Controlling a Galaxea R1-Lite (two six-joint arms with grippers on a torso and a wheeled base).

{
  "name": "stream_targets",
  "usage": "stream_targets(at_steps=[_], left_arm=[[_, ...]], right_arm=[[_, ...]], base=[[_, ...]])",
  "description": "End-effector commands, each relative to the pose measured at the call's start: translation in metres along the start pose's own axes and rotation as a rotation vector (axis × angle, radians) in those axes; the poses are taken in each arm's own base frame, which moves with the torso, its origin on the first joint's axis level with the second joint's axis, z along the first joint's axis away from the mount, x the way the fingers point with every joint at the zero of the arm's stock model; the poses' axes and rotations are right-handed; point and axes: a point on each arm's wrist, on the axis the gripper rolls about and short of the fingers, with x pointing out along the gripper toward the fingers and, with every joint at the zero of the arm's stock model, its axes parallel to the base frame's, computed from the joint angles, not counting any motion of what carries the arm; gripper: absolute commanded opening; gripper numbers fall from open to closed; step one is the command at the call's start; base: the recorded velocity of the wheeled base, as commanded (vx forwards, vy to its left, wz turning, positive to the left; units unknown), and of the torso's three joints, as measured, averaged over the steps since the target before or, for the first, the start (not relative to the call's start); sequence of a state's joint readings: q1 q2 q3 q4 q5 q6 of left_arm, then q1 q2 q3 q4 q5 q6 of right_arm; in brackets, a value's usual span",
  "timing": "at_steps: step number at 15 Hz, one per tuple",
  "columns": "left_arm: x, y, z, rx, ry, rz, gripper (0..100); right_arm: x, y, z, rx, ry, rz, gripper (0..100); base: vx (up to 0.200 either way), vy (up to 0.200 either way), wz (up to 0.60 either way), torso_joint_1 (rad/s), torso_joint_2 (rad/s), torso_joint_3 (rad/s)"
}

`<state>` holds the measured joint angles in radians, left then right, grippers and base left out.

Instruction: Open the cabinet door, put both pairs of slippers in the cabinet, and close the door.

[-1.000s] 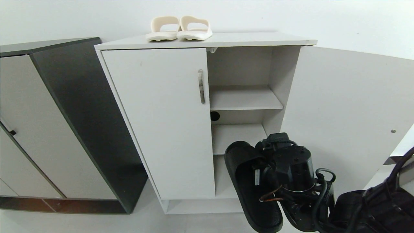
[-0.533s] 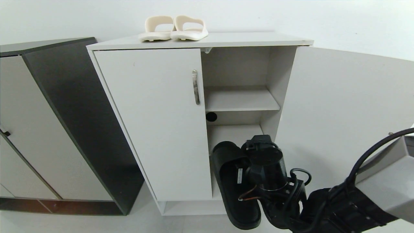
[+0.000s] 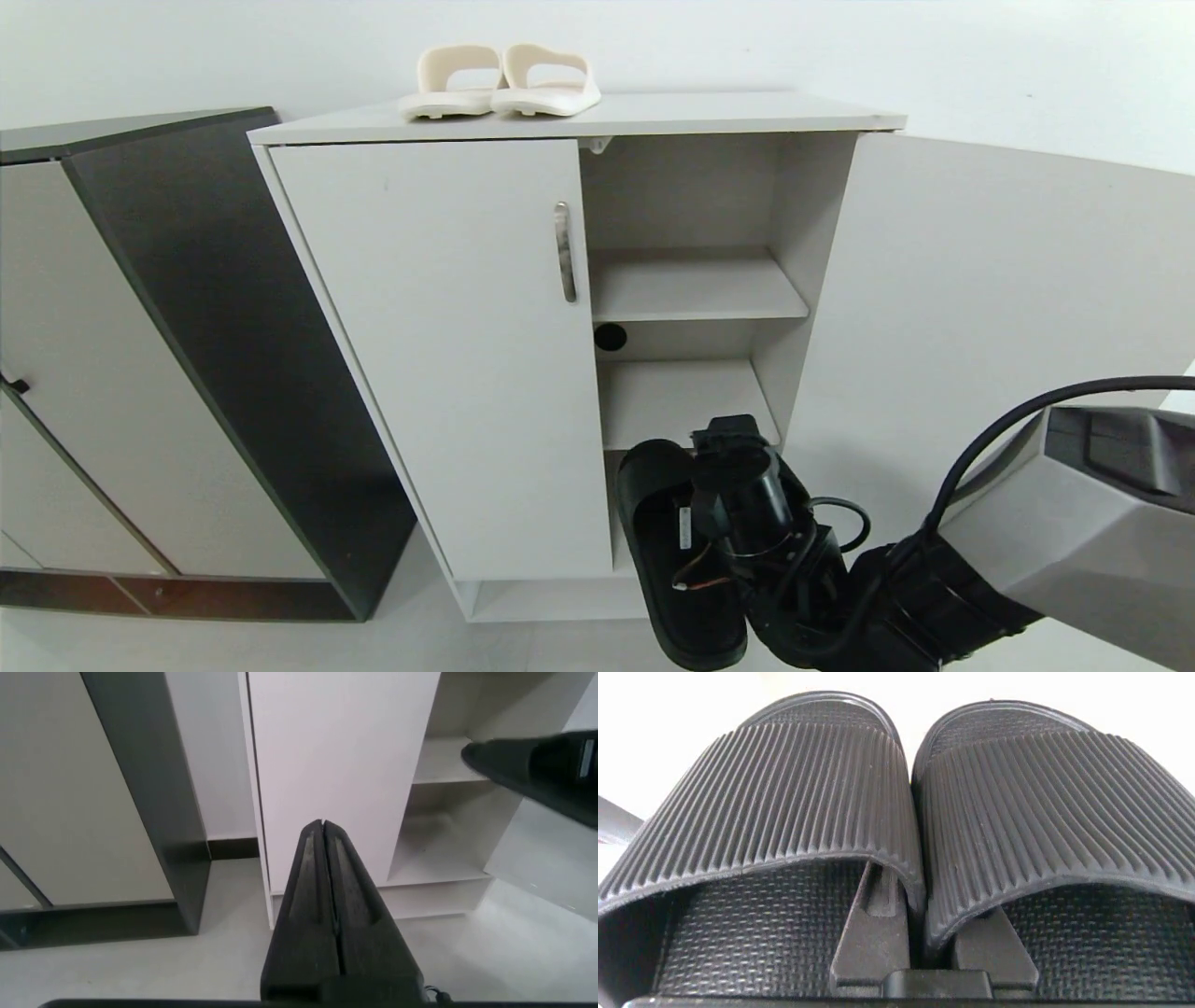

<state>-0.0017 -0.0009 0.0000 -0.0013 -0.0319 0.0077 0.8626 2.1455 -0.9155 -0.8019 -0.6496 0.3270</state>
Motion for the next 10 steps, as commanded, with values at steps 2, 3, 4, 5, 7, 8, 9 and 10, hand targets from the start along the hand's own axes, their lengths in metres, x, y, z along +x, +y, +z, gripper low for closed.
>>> stream_targets(at_steps=[2, 3, 4, 5, 7, 8, 9, 10], left_arm=[[0.0, 0.0, 0.0, 0.0, 0.002, 0.0, 0], [0.0, 0.0, 0.0, 0.0, 0.002, 0.0, 0], [0.0, 0.0, 0.0, 0.0, 0.002, 0.0, 0], [0.0, 0.0, 0.0, 0.0, 0.002, 0.0, 0], [0.0, 0.0, 0.0, 0.0, 0.002, 0.0, 0], [0.0, 0.0, 0.0, 0.0, 0.002, 0.0, 0], [0.0, 0.0, 0.0, 0.0, 0.002, 0.0, 0], [0.0, 0.0, 0.0, 0.0, 0.002, 0.0, 0]], right_arm=[[0.009, 0.003, -0.012, -0.019, 0.021, -0.013, 0], [0.011, 0.003, -0.015, -0.021, 0.026, -0.015, 0], [0.012, 0.003, -0.017, -0.024, 0.029, -0.016, 0], [0.012, 0.003, -0.017, -0.024, 0.03, -0.018, 0], [0.015, 0.005, -0.018, -0.022, 0.027, -0.022, 0], [0.016, 0.005, -0.019, -0.023, 0.025, -0.029, 0], [0.019, 0.007, -0.02, -0.018, 0.015, -0.042, 0], [0.02, 0.007, -0.02, -0.015, 0.005, -0.056, 0]], base=[[0.0, 0.0, 0.0, 0.001, 0.0, -0.067], [0.0, 0.0, 0.0, 0.007, 0.0, -0.163], [0.0, 0.0, 0.0, -0.002, 0.0, -0.183], [0.0, 0.0, 0.0, -0.002, 0.01, -0.203], [0.0, 0.0, 0.0, 0.002, 0.0, -0.193], [0.0, 0.0, 0.0, 0.002, 0.0, -0.198], [0.0, 0.0, 0.0, 0.012, 0.0, -0.198], [0.0, 0.0, 0.0, 0.007, -0.01, -0.198]])
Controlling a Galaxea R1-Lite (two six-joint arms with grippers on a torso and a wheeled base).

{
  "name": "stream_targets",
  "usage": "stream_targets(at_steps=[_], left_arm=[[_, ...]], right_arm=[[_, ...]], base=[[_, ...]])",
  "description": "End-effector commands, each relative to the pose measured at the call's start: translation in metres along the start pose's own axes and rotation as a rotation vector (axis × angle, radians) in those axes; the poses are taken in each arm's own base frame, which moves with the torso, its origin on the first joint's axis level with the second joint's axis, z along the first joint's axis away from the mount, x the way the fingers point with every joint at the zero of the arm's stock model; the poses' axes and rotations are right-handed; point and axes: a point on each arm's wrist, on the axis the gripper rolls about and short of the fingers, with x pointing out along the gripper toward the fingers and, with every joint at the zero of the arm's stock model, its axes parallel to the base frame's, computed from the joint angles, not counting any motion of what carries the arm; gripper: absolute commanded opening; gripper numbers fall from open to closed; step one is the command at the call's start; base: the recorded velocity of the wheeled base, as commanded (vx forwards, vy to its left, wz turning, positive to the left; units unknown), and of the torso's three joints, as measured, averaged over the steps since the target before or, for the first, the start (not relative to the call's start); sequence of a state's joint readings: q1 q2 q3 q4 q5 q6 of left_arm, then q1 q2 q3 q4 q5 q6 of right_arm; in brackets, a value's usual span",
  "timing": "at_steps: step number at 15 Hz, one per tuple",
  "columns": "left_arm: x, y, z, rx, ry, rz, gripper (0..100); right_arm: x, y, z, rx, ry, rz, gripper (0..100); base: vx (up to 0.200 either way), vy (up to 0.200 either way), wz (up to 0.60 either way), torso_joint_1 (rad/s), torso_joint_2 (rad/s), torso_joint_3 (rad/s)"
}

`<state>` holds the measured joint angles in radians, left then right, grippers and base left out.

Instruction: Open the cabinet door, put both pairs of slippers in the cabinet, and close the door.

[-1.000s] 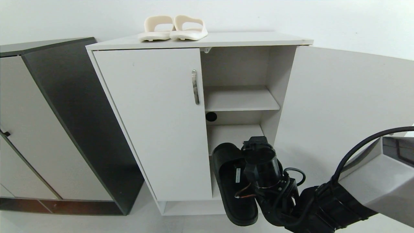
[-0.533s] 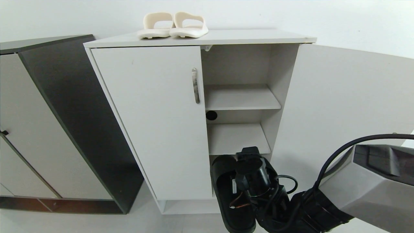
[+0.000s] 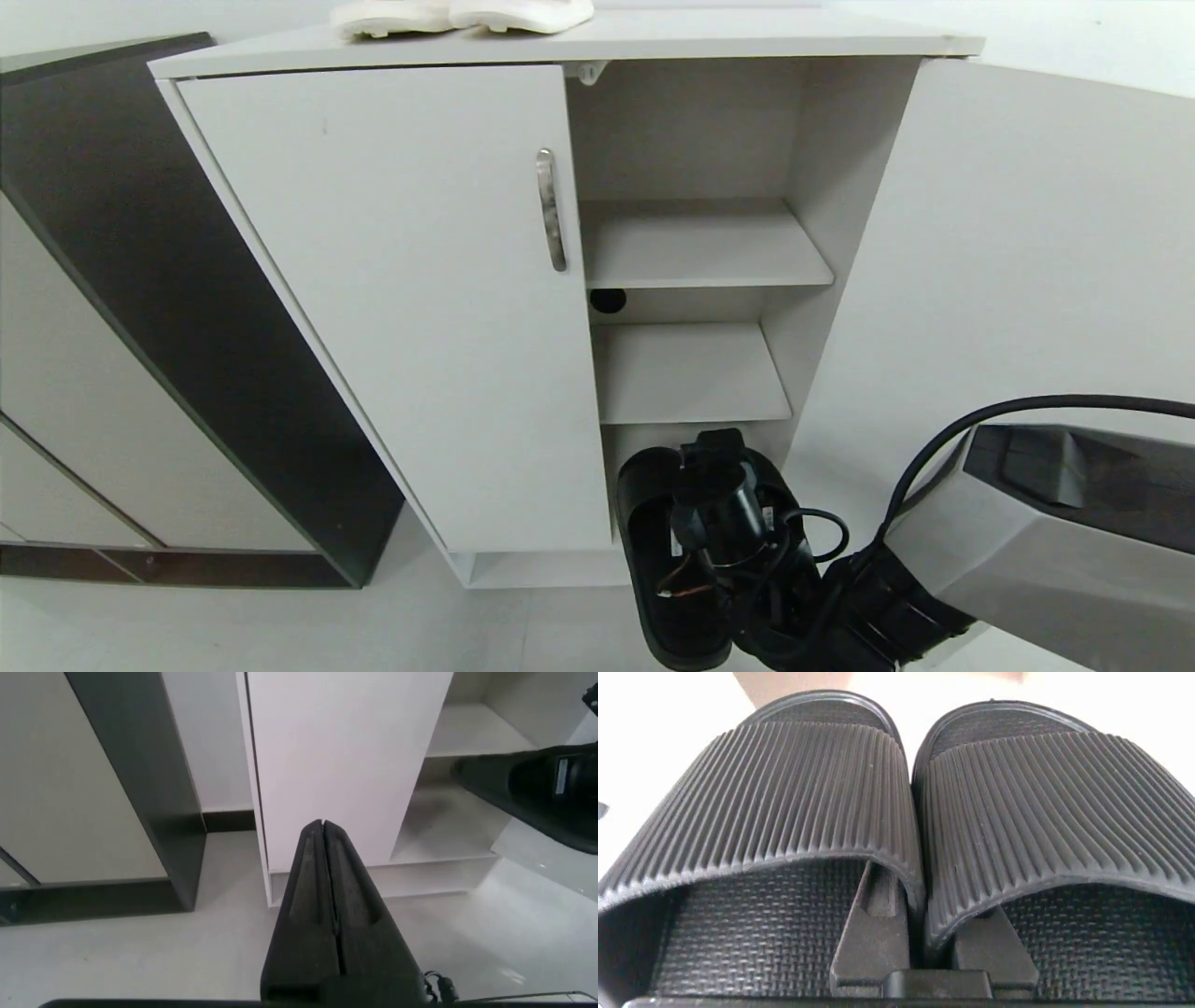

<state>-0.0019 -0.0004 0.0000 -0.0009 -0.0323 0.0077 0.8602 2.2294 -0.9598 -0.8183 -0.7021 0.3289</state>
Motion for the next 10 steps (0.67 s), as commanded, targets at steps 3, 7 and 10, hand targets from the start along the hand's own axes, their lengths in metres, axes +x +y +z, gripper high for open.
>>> stream_targets(at_steps=[3, 7, 10], left_arm=[[0.0, 0.0, 0.0, 0.0, 0.001, 0.0, 0], [0.0, 0.0, 0.0, 0.0, 0.001, 0.002, 0], [0.0, 0.0, 0.0, -0.002, 0.001, 0.002, 0]], right_arm=[[0.007, 0.005, 0.0, 0.002, -0.084, -0.065, 0], [0.006, 0.004, 0.004, 0.009, -0.203, -0.04, 0], [0.016, 0.0, -0.002, -0.012, -0.272, -0.078, 0]], base=[[0.0, 0.0, 0.0, 0.004, 0.0, -0.194], [0.0, 0.0, 0.0, 0.002, 0.0, -0.068], [0.0, 0.0, 0.0, 0.0, 0.0, 0.0]])
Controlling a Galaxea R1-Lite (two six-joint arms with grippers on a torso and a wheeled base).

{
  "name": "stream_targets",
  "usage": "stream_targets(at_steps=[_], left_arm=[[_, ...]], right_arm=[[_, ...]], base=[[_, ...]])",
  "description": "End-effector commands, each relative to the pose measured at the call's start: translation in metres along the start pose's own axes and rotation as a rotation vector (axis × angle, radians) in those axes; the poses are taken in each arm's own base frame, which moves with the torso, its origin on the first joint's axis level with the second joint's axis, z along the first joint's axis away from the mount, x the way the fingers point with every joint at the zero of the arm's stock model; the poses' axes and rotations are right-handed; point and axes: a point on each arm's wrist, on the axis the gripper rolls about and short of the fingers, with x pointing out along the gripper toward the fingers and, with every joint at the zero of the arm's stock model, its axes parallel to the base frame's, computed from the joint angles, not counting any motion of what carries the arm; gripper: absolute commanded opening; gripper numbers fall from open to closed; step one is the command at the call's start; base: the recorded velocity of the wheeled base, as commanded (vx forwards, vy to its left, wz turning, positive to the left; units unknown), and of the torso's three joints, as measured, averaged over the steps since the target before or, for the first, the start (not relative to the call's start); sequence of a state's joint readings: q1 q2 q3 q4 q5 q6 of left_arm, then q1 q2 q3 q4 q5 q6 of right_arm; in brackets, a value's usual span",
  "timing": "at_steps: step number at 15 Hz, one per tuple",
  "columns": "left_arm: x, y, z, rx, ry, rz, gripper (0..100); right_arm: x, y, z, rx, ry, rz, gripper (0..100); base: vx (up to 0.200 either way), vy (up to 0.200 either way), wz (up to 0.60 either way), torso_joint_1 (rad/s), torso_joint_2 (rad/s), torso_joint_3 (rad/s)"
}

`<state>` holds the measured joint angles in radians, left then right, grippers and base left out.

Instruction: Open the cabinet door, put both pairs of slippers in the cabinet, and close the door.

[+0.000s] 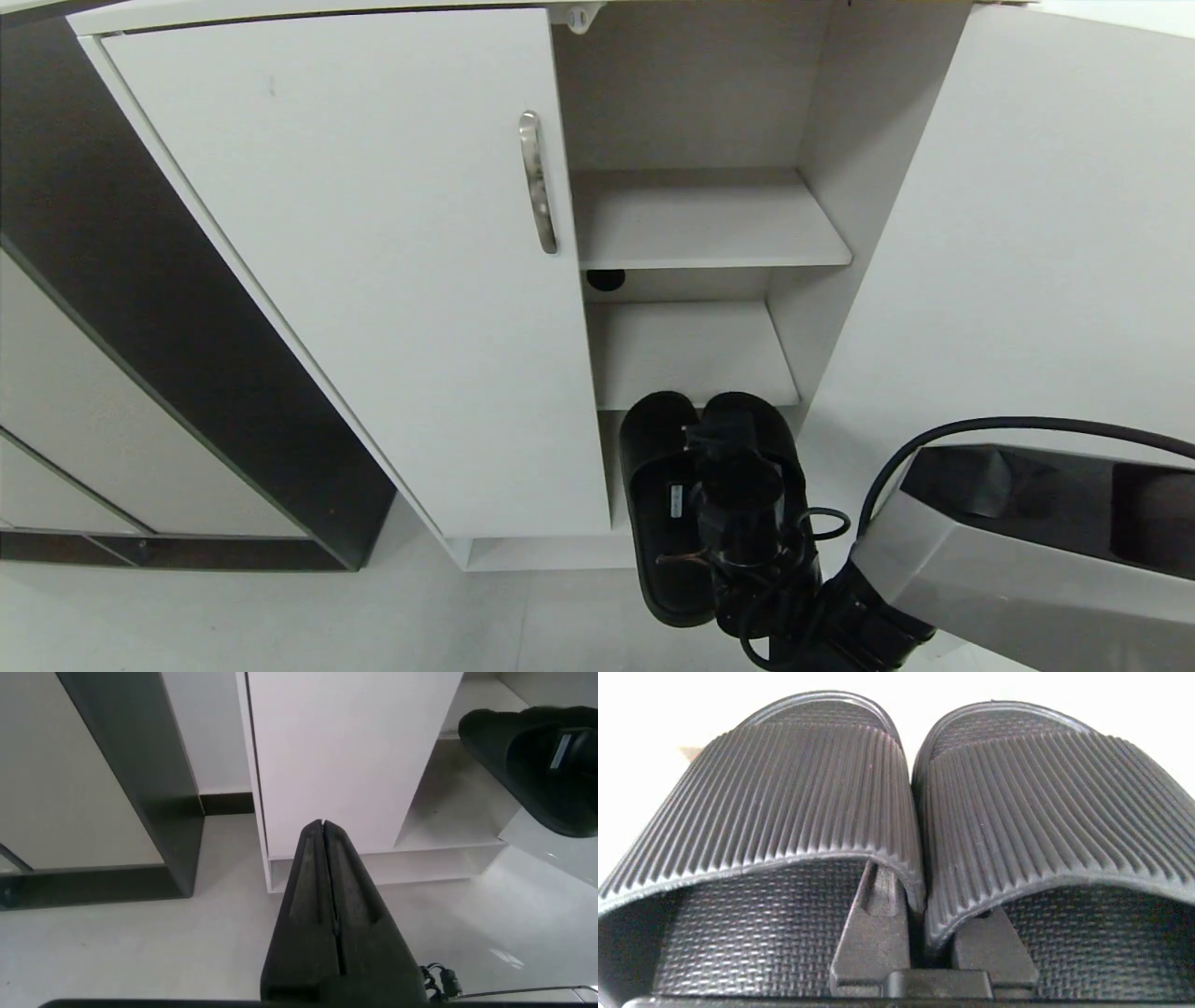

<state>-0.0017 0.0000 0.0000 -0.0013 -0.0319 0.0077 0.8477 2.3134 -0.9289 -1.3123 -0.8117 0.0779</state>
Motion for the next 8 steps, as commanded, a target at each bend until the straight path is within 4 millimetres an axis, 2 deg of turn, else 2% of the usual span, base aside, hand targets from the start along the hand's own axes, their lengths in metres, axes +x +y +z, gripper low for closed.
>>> stream_targets(at_steps=[1, 6, 8], left_arm=[[0.0001, 0.0, 0.0001, 0.0, 0.001, 0.0, 0], [0.0001, 0.0, 0.0001, 0.0, 0.001, 0.0, 0], [0.0001, 0.0, 0.0001, -0.002, 0.001, 0.0, 0]], right_arm=[[0.0043, -0.0025, -0.0135, -0.03, 0.017, -0.016, 0], [0.0113, -0.0095, -0.011, -0.019, 0.012, -0.04, 0], [0.0111, -0.0097, -0.0112, -0.019, 0.012, -0.04, 0]], base=[[0.0, 0.0, 0.0, 0.0, 0.0, 0.0], [0.0, 0.0, 0.0, 0.0, 0.0, 0.0], [0.2, 0.0, 0.0, 0.0, 0.0, 0.0]])
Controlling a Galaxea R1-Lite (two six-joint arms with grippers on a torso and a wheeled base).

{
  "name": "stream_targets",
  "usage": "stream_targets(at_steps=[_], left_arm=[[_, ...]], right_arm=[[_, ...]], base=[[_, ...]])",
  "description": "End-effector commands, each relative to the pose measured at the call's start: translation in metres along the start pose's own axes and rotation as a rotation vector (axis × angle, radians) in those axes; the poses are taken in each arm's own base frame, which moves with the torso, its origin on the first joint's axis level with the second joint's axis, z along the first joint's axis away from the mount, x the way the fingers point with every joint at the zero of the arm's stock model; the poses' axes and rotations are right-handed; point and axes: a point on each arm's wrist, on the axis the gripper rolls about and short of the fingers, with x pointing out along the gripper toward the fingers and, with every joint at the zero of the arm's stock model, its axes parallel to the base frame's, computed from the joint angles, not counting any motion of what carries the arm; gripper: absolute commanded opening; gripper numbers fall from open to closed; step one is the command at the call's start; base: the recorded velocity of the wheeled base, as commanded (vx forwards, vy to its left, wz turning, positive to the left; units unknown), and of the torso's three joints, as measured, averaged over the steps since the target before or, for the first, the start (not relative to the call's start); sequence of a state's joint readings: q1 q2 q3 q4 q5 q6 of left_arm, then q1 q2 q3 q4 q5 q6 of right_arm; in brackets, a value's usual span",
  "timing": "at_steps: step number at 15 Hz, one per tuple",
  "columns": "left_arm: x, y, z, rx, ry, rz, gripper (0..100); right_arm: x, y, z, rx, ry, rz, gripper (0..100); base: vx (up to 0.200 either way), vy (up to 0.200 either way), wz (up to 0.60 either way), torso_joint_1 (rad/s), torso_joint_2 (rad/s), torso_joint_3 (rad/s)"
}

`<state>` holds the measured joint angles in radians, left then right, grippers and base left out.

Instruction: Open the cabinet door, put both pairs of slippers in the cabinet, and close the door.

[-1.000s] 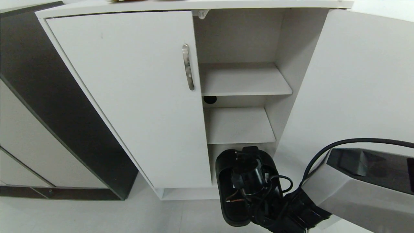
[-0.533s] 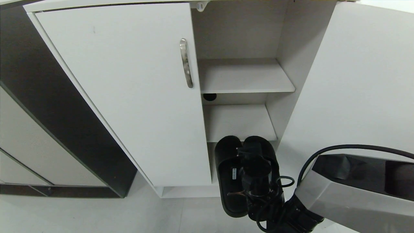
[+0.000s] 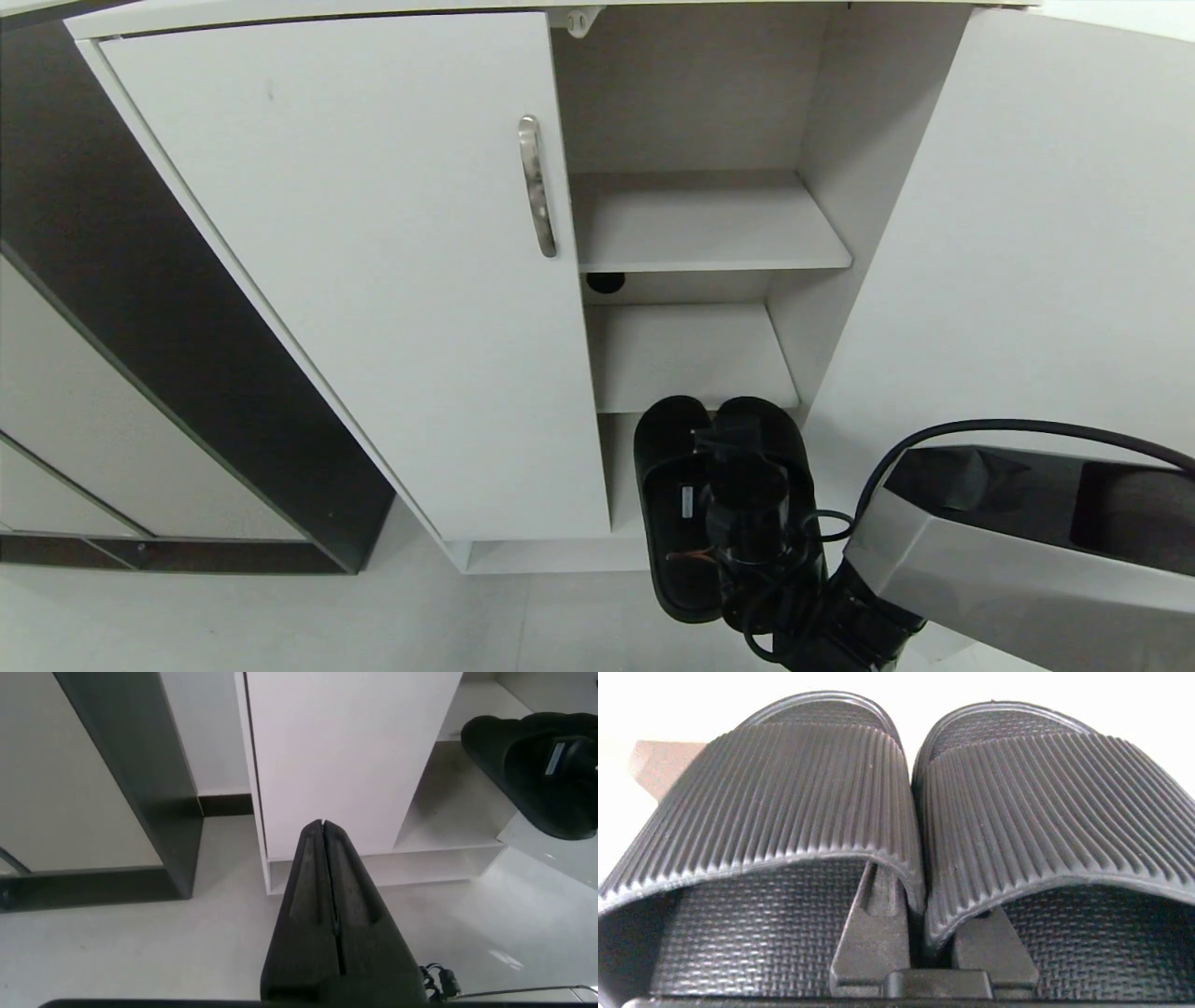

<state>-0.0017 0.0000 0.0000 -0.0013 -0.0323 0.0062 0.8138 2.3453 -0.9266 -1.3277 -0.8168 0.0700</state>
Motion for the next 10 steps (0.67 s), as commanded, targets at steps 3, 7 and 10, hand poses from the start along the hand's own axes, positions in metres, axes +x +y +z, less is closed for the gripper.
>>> stream_targets(at_steps=[3, 7, 10], left_arm=[[0.0001, 0.0, 0.0001, 0.0, 0.001, 0.0, 0], [0.0001, 0.0, 0.0001, 0.0, 0.001, 0.0, 0], [0.0001, 0.0, 0.0001, -0.002, 0.001, 0.0, 0]], right_arm=[[0.0006, -0.0007, 0.0022, 0.006, -0.005, -0.003, 0], [0.0008, -0.0013, 0.0019, 0.005, -0.004, -0.004, 0], [0.0012, 0.0001, 0.0035, 0.01, -0.009, -0.003, 0]], base=[[0.2, 0.0, 0.0, 0.002, 0.0, 0.005], [0.2, 0.0, 0.0, 0.006, 0.0, -0.001], [0.067, 0.0, 0.0, -0.001, 0.0, -0.001]])
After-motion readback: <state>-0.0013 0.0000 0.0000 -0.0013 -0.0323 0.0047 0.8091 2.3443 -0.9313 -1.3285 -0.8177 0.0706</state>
